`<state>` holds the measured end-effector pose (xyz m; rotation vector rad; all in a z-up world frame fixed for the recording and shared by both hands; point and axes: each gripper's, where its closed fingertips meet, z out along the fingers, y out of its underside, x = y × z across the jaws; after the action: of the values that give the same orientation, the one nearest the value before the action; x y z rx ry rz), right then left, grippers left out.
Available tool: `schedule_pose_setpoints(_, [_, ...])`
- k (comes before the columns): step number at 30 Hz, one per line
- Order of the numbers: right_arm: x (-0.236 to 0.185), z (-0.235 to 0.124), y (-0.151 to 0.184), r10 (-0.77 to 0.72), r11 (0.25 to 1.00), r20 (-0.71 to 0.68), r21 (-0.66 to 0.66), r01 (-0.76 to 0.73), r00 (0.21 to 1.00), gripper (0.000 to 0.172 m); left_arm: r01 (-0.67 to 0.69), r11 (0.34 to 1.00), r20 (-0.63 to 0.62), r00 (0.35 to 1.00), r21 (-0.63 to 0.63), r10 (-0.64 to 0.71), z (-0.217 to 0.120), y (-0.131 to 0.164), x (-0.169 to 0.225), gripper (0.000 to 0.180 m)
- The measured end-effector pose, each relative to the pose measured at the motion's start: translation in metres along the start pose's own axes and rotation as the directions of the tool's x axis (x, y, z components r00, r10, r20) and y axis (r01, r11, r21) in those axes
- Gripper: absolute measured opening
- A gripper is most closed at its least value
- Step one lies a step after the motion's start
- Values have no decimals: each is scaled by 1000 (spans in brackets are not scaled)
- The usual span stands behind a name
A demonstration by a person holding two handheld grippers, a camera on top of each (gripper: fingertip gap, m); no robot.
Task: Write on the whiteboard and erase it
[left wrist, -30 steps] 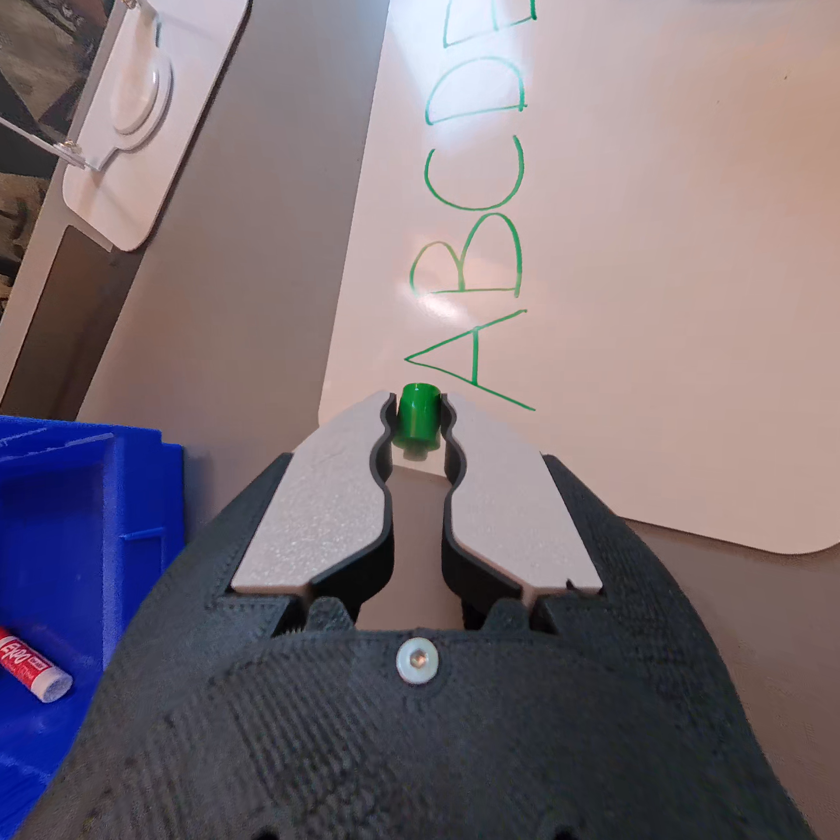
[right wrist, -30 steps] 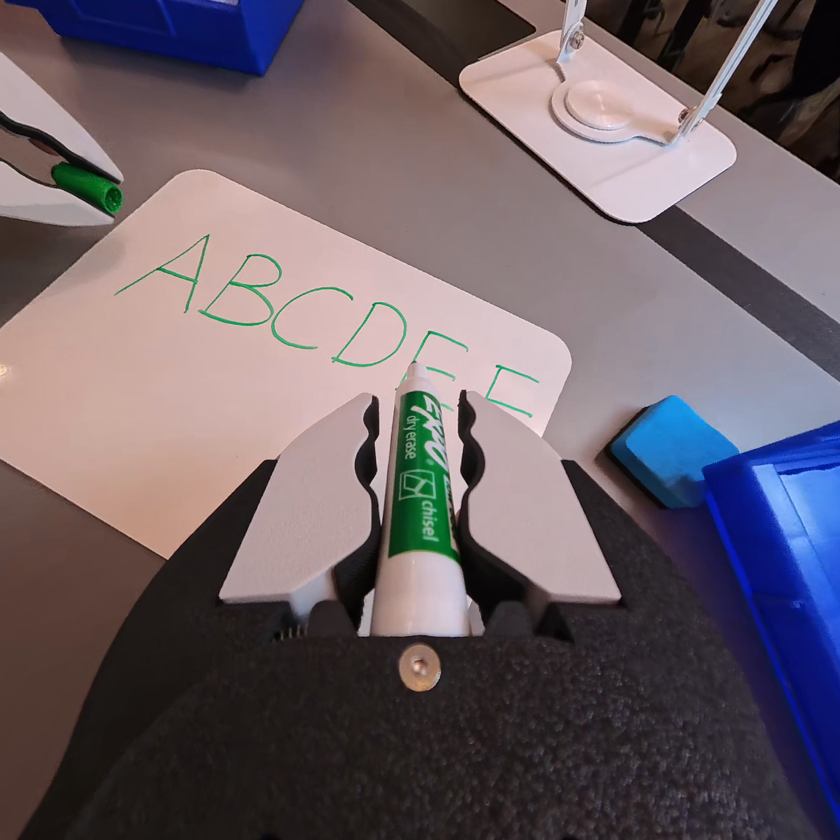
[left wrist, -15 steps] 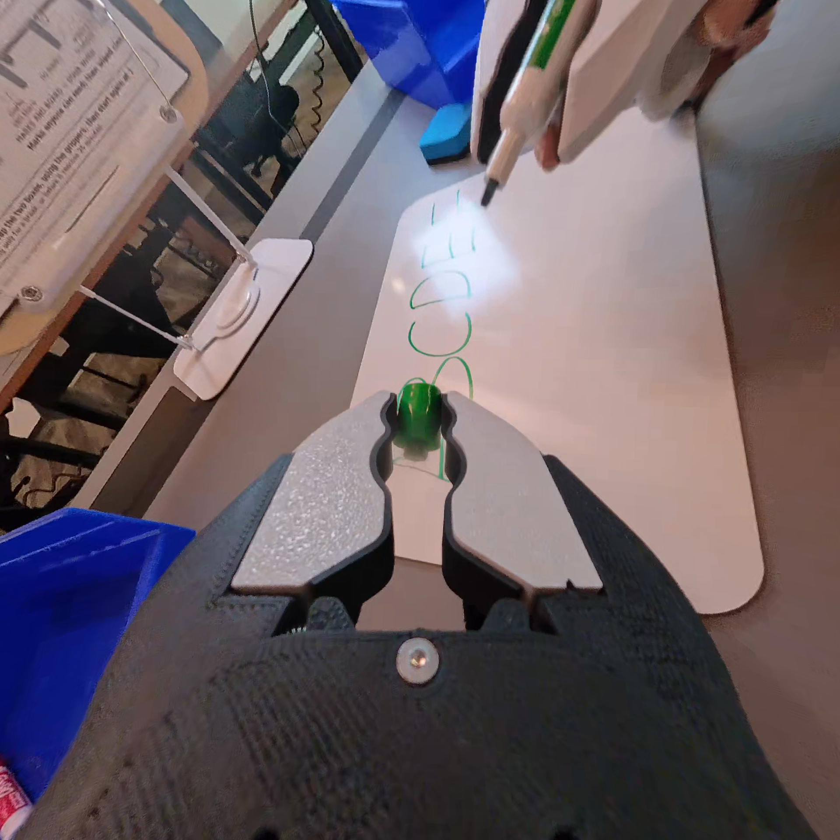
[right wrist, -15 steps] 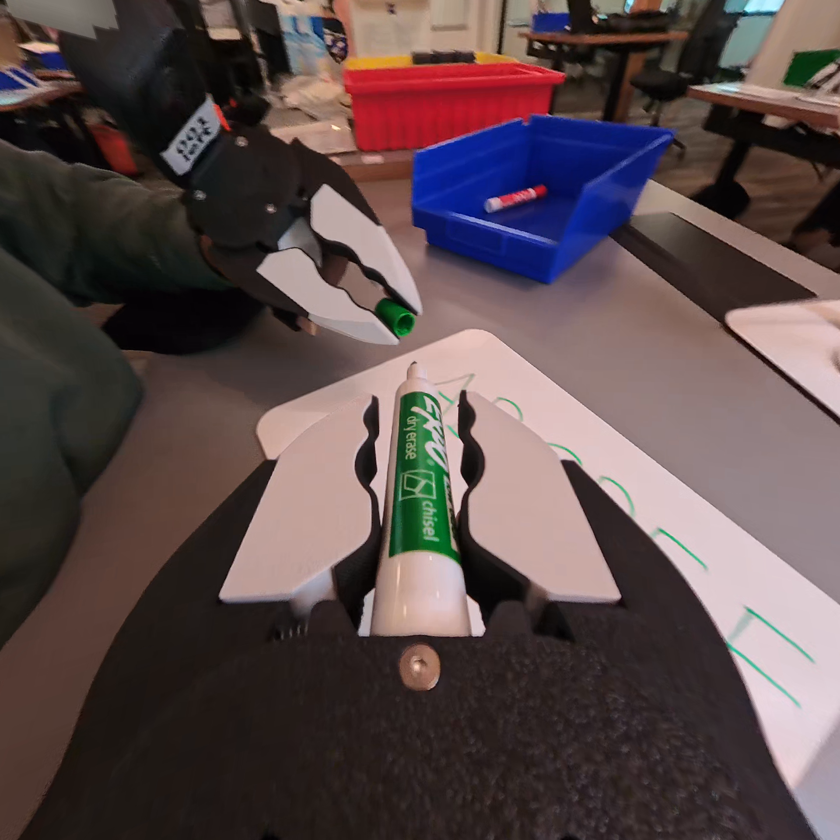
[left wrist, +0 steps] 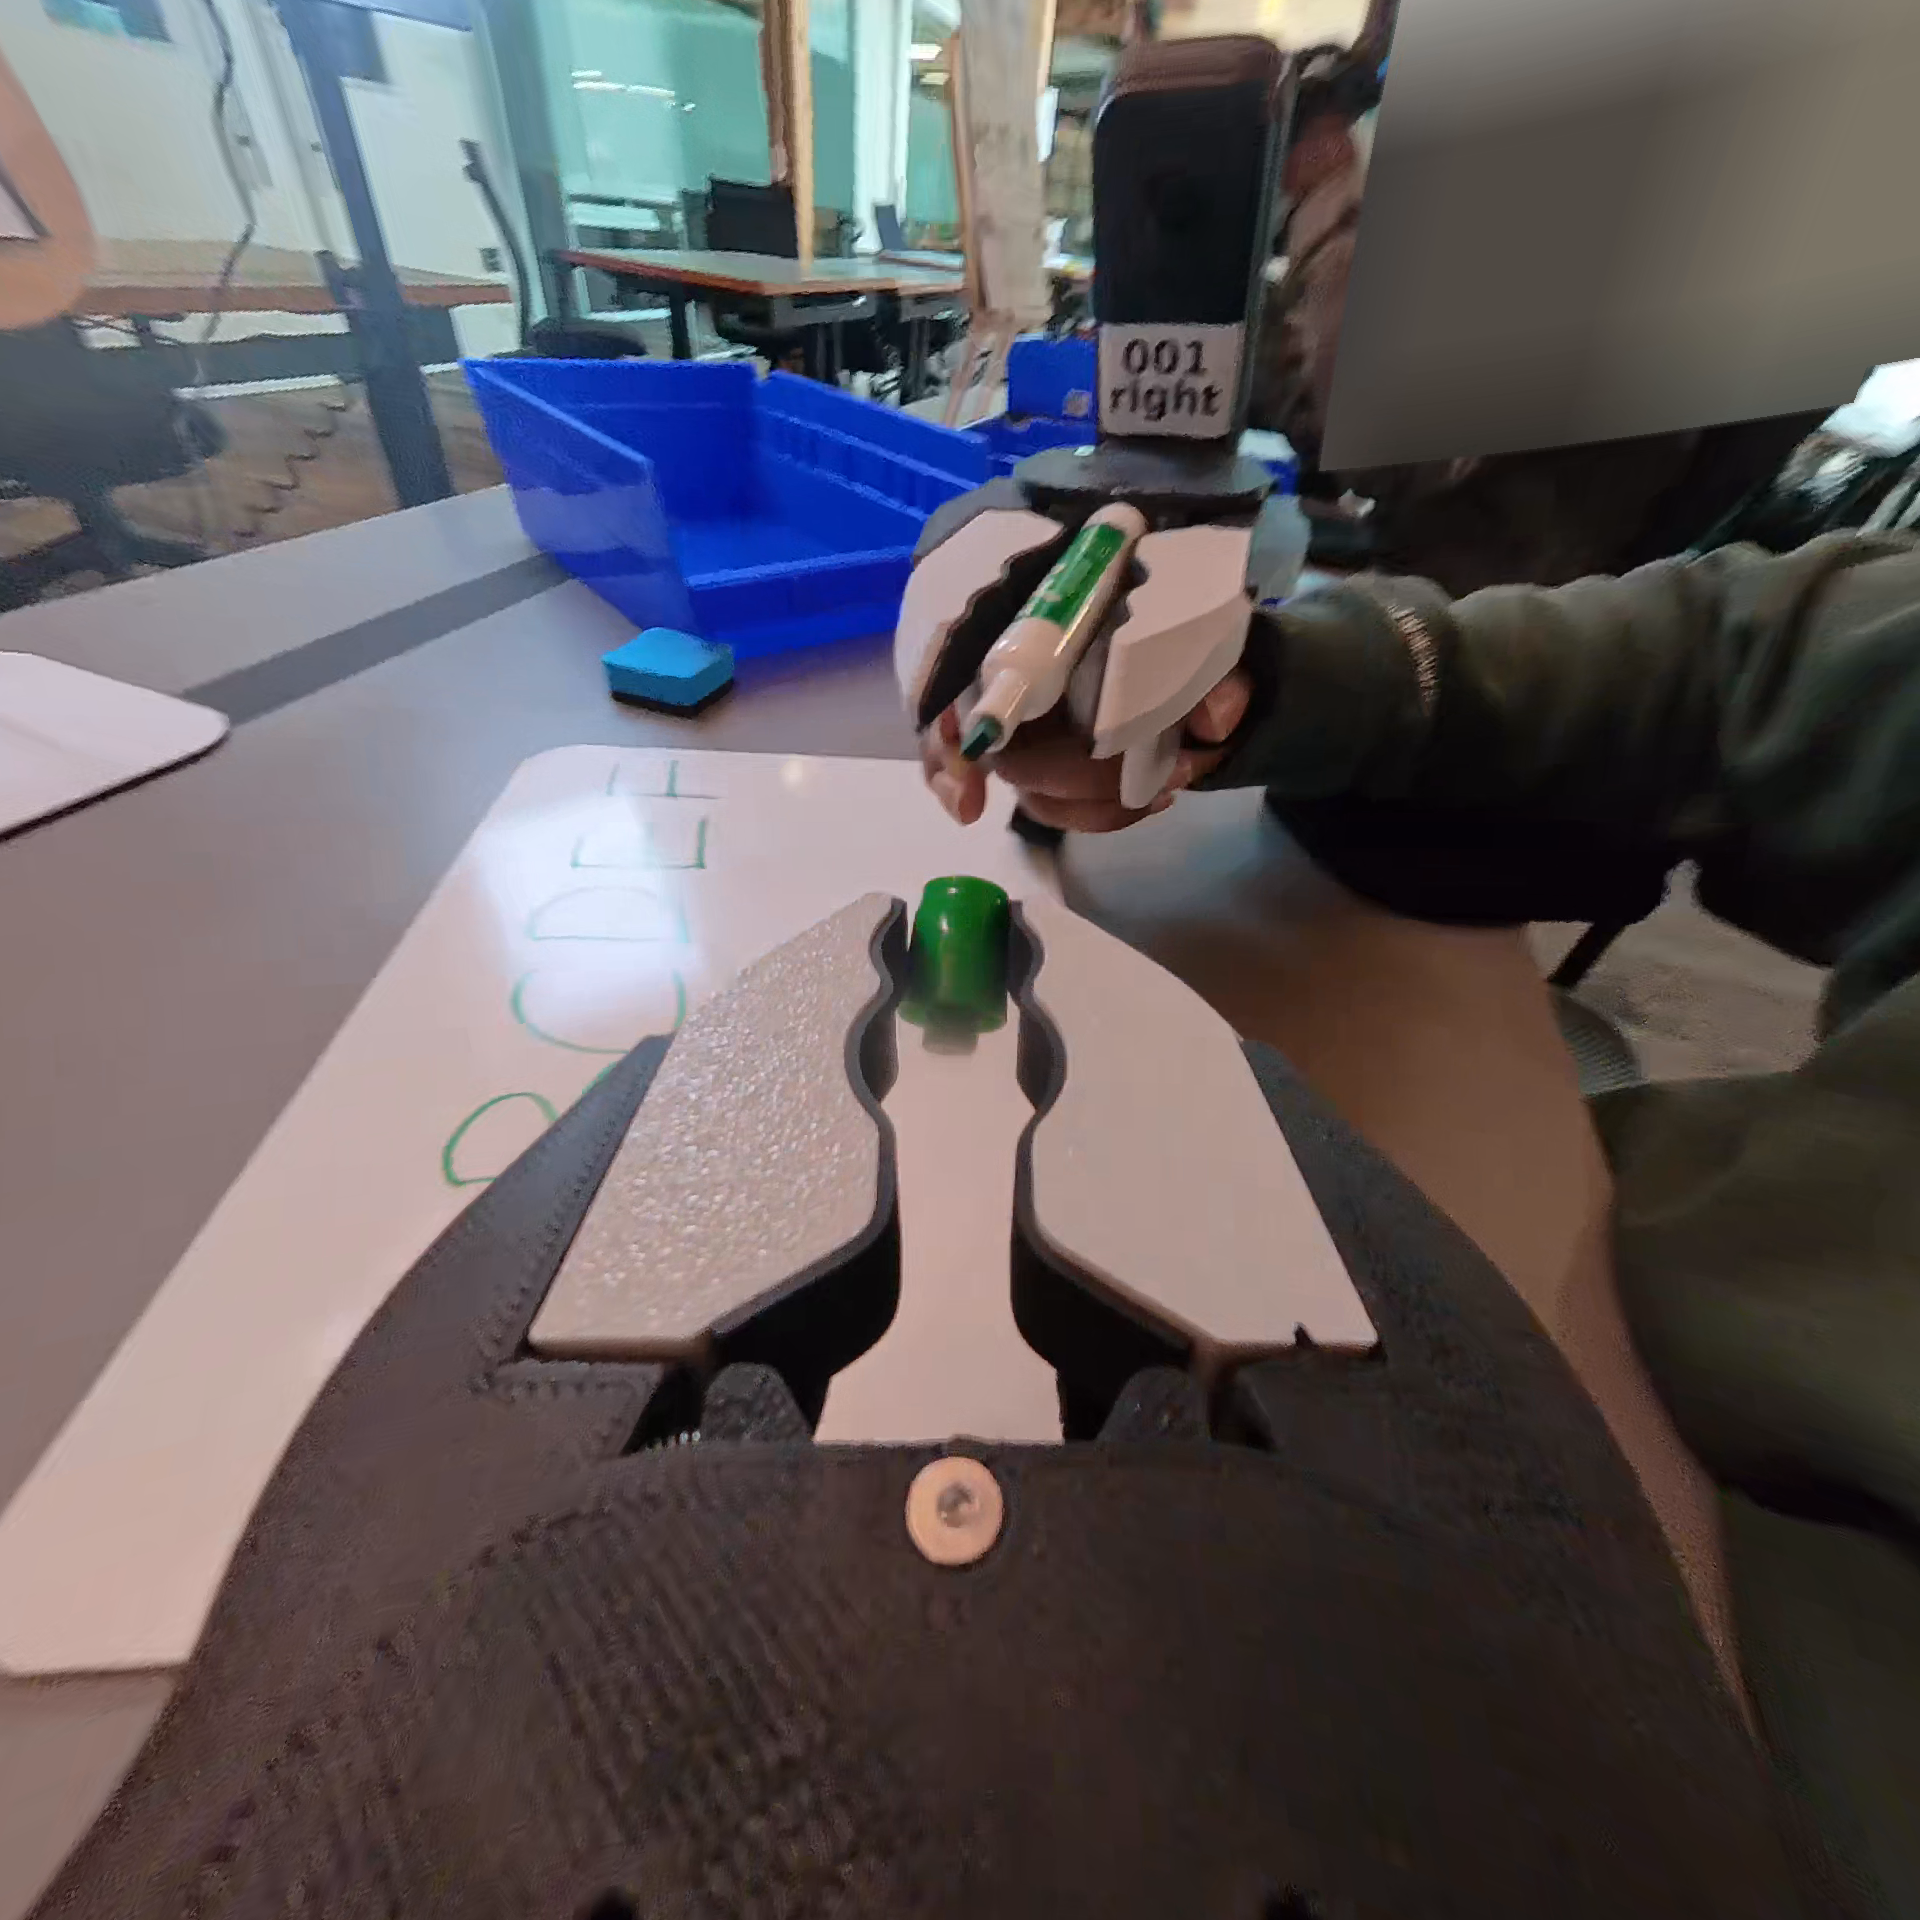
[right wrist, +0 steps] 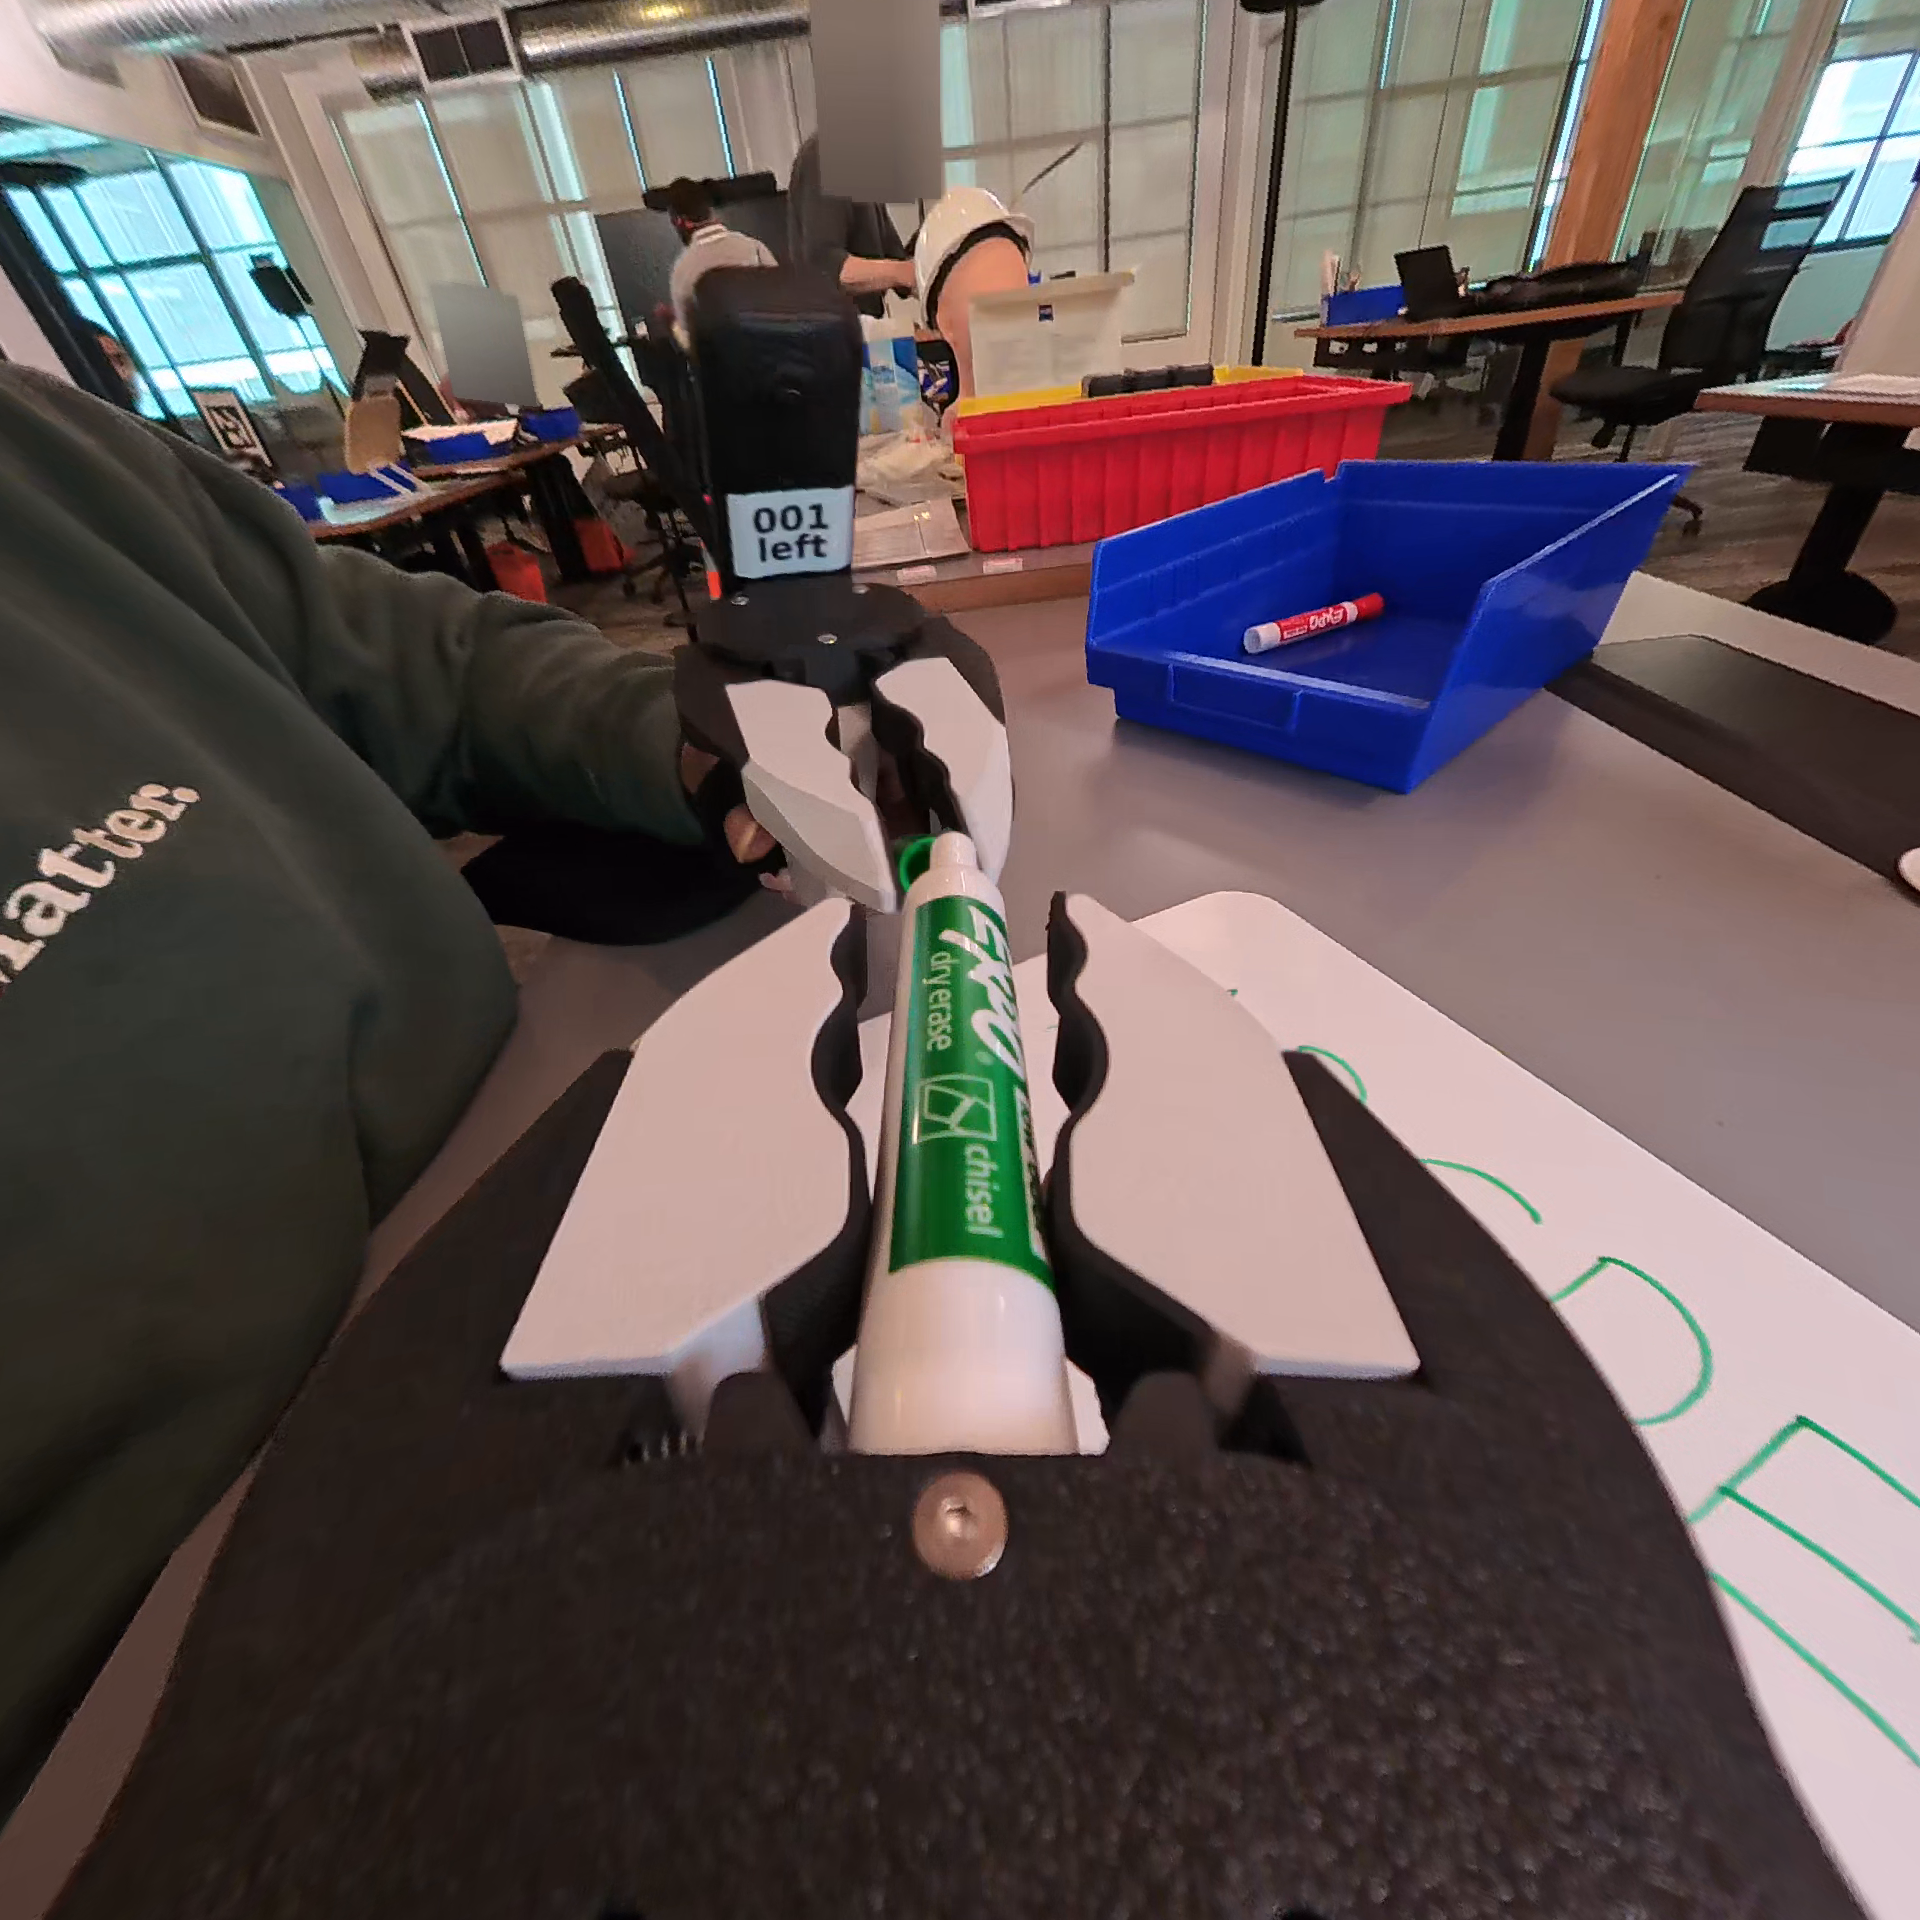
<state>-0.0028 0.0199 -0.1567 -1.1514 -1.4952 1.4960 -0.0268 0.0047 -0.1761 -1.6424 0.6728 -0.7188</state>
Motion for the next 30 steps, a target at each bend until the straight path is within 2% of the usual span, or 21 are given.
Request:
schedule_pose_setpoints(4, [-8,4,6,-14,999,28,-32,14,1000,34,74,996,-96,993,39,-70,3,-3,12,18])
schedule_pose_setpoints(12, [-20,14,26,-38,986,69,-158,48,997,34,-49,999,-97,994,-19,47,6,6,20,18])
schedule_pose_setpoints(16, [-27,22,41,-89,964,73,-244,105,993,34,-180,973,-89,982,-144,169,10,21,25,18])
schedule_pose_setpoints(19, [-28,23,40,-31,972,69,-232,46,997,34,-292,942,-47,956,-168,288,8,19,24,18])
schedule_pose_setpoints(23, [-31,27,39,53,974,59,-221,-39,997,34,-481,841,-15,870,-248,493,8,26,24,18])
schedule_pose_setpoints(28, [-32,27,30,181,972,54,-161,-170,982,35,-547,813,55,822,-199,567,5,13,24,17])
schedule_pose_setpoints(30, [-34,27,27,225,967,63,-134,-215,972,35,-597,779,72,783,-194,618,5,9,26,17])
